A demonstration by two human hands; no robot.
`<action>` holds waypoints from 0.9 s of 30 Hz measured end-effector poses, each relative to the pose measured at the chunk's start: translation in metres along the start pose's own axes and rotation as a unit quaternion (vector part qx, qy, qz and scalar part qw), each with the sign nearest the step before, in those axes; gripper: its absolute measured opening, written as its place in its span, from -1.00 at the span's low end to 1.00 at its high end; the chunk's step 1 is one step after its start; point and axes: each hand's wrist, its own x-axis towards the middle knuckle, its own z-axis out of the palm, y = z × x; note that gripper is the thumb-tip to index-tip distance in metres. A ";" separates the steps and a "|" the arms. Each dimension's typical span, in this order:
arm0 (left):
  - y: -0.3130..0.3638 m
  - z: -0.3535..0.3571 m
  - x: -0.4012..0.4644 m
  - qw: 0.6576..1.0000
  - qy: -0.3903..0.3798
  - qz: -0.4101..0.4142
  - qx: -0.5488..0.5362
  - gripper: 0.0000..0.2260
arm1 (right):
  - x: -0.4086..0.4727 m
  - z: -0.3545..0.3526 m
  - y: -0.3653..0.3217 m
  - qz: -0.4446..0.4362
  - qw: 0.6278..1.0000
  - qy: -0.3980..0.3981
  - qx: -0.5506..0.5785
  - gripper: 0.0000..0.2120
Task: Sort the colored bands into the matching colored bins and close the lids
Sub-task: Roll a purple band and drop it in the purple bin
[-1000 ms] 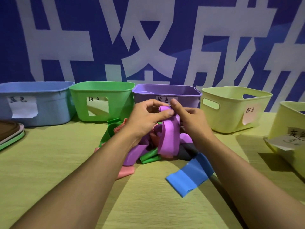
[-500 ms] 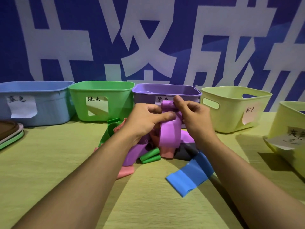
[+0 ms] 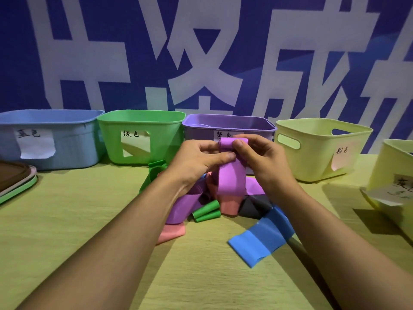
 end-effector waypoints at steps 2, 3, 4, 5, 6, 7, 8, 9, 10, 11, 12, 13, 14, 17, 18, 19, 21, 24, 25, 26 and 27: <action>-0.001 -0.001 0.001 1.000 -0.008 0.001 -0.014 -0.73 | 0.000 -0.001 -0.001 -0.001 1.000 -0.003 0.005 -0.82; -0.002 -0.001 0.002 1.000 -0.010 0.004 -0.016 -0.72 | 0.001 -0.001 0.000 0.001 1.000 -0.006 0.009 -0.82; -0.001 -0.001 0.002 1.000 -0.011 0.006 -0.017 -0.71 | 0.001 -0.001 0.000 0.002 1.000 -0.011 0.017 -0.81; -0.001 -0.002 0.002 1.000 -0.012 0.008 -0.018 -0.70 | 0.001 -0.002 0.001 -0.001 1.000 -0.017 0.018 -0.80; 0.000 -0.001 0.002 1.000 -0.013 0.010 -0.018 -0.70 | 0.002 -0.002 0.002 -0.009 1.000 -0.021 0.010 -0.79; 0.000 -0.001 0.002 1.000 -0.012 0.013 -0.022 -0.72 | 0.002 -0.002 0.003 -0.019 1.000 -0.023 -0.005 -0.78; 0.002 0.000 0.001 0.999 -0.009 0.013 -0.030 -0.74 | 0.003 -0.003 0.003 -0.025 0.999 -0.025 -0.014 -0.77; 0.004 0.002 0.000 0.999 -0.002 0.008 -0.041 -0.76 | 0.003 -0.002 0.003 -0.027 0.999 -0.027 -0.010 -0.76; 0.006 0.004 -0.001 0.999 0.007 -0.002 -0.050 -0.76 | 0.003 -0.002 0.003 -0.028 0.999 -0.030 0.000 -0.75; 0.007 0.004 0.000 0.998 0.015 -0.013 -0.055 -0.72 | 0.002 -0.001 0.002 -0.030 0.999 -0.035 0.009 -0.74; 0.006 0.004 0.001 0.998 0.020 -0.023 -0.049 -0.66 | 0.002 -0.001 0.001 -0.033 0.999 -0.040 0.012 -0.74; 0.004 0.003 0.002 0.999 0.025 -0.028 -0.037 -0.60 | 0.001 0.000 0.001 -0.035 0.998 -0.046 0.015 -0.73; 0.003 0.002 0.003 0.999 0.032 -0.029 -0.023 -0.52 | 0.000 0.002 0.000 -0.035 0.998 -0.051 0.018 -0.73; -0.002 0.001 0.007 0.997 0.064 -0.023 0.027 -0.32 | 0.000 0.004 0.000 -0.042 0.998 -0.053 0.015 -0.72; -0.003 0.001 0.007 0.996 0.074 -0.021 0.034 -0.29 | 0.000 0.004 0.000 -0.044 0.998 -0.054 0.011 -0.71; -0.003 0.000 0.008 0.996 0.080 -0.023 0.036 -0.30 | 0.001 0.004 0.000 -0.046 0.997 -0.055 0.009 -0.71; -0.002 0.000 0.007 0.996 0.075 -0.035 0.037 -0.36 | 0.001 0.003 0.001 -0.047 0.997 -0.057 0.011 -0.70; -0.002 0.001 0.006 0.997 0.063 -0.035 0.030 -0.37 | 0.001 0.001 0.001 -0.055 0.997 -0.059 -0.003 -0.69; -0.002 0.002 0.006 0.997 0.063 -0.038 0.027 -0.45 | 0.001 0.002 0.001 -0.055 0.997 -0.059 -0.002 -0.69; -0.001 0.002 0.005 0.997 0.058 -0.041 0.023 -0.55 | 0.001 0.002 0.001 -0.053 0.997 -0.059 0.002 -0.69; -0.002 0.002 0.006 0.998 0.054 -0.040 0.022 -0.63 | 0.001 0.002 0.001 -0.050 0.997 -0.061 0.006 -0.70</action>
